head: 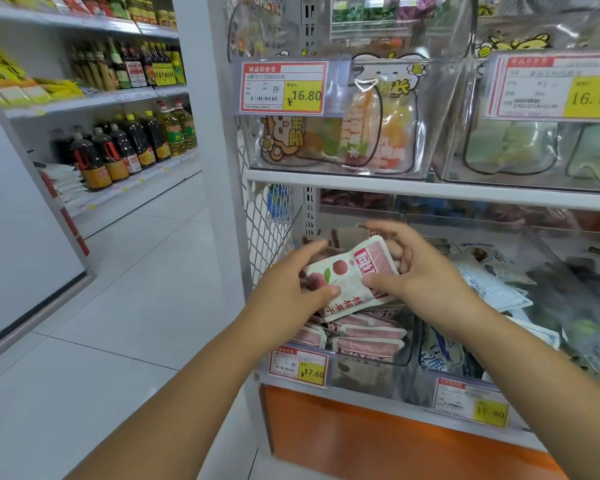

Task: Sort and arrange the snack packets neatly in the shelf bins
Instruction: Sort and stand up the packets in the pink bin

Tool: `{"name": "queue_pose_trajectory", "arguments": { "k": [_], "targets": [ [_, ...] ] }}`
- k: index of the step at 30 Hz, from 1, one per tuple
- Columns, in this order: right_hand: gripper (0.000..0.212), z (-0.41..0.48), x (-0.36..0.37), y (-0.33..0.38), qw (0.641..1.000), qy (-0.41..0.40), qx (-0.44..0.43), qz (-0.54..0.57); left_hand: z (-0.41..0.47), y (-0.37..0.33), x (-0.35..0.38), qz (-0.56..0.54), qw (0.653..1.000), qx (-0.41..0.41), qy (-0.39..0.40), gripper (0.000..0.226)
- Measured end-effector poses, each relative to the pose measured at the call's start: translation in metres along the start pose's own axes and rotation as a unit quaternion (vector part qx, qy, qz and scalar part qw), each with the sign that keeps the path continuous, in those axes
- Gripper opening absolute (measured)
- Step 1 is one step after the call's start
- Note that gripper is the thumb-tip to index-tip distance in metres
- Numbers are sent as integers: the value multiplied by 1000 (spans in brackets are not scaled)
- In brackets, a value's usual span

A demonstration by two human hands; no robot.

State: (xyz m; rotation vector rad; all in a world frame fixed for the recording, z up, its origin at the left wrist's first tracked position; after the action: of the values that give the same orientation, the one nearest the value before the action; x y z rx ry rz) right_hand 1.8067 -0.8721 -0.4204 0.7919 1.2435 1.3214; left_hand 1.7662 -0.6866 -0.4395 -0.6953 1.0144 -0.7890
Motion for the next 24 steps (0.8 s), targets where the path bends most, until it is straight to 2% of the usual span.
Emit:
{"name": "queue_pose_trajectory", "arguments": {
  "k": [2,4,5,8,9,12,14,15,17,19,22,24],
  "targets": [
    [55,-2,0,-1,999,21,17,-26,1,0,0,-22,1000,-12,-6,35],
    [36,-1,-1,1,990,42,12,-136,-1,-2,-1,-25,999,-13,-30,32],
    [27,1,-3,2,984,28,-4,-176,-2,-3,-1,-4,999,-6,-38,35],
    [12,13,-10,10,971,-79,-57,-216,-9,0,-5,140,989,52,-10,59],
    [11,18,-11,12,967,-86,-65,-232,-13,2,-7,182,981,73,8,61],
    [10,34,0,13,950,-8,-85,-299,-25,10,-11,251,955,133,80,45],
    [9,44,15,13,918,79,-114,-373,-30,15,-12,276,939,174,109,41],
    [12,48,25,12,890,118,-134,-420,-30,18,-13,288,933,184,115,43],
    [21,58,40,7,835,142,-190,-496,-29,21,-14,306,924,194,121,45],
    [37,66,55,-4,809,148,-209,-529,-26,22,-15,307,924,191,127,45],
    [41,77,67,-18,821,148,-185,-519,-24,23,-16,300,926,195,121,44],
    [34,84,62,-15,864,135,-132,-466,-23,25,-16,298,928,192,116,45]
  ]
}}
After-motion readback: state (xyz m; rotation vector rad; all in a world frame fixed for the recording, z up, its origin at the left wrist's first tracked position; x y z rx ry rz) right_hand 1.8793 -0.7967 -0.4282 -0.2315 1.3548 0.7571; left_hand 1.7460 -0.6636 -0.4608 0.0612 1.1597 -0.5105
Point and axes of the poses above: each hand's wrist, its own z-axis towards the middle knuckle, its own x-axis out of the palm, y = z × x, the point moved 2 cm from there along z, towards the middle knuckle, and after that the axes turned 10 degrees about -y, right-handed, at the moved point
